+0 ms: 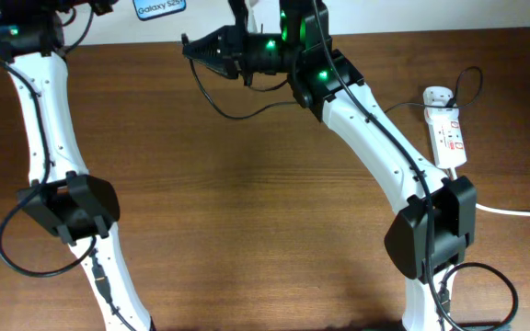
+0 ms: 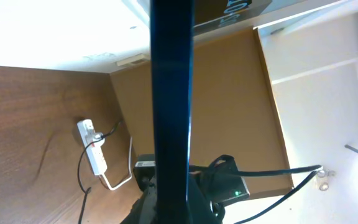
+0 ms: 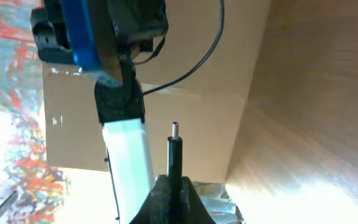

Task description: Plug charger to phone and switch on socket

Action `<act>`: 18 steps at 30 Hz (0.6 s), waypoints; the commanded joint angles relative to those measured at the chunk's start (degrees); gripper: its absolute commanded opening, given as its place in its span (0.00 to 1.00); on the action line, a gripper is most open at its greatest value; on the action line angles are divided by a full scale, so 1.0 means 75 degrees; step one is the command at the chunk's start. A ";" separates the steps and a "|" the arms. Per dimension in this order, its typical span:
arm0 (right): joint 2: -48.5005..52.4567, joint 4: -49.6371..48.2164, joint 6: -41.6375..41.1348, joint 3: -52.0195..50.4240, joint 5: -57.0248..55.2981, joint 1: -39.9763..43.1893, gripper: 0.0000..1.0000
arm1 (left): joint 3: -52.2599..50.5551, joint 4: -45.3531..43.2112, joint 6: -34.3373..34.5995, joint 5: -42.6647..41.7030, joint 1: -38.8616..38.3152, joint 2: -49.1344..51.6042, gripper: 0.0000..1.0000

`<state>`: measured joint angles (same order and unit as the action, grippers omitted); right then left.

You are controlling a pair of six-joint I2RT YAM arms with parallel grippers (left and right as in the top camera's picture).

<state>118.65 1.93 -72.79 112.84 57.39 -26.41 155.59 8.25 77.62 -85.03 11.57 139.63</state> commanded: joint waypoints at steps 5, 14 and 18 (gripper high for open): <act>-0.0157 0.0976 0.0574 0.0114 0.0664 -0.0044 0.04 | 0.0125 0.0227 -0.0064 -0.0093 -0.0023 -0.0061 0.00; -0.0790 0.1734 0.0941 0.0114 0.1032 -0.0149 0.04 | 0.0125 0.0248 -0.0064 -0.0382 -0.0236 -0.0061 0.00; -0.0787 0.2183 0.2008 0.0114 0.0871 -0.0149 0.04 | 0.0125 0.0251 -0.0061 -0.0434 -0.0245 -0.0061 0.00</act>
<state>114.15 18.13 -62.78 113.08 63.77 -27.68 155.57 10.44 77.62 -87.05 9.50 139.70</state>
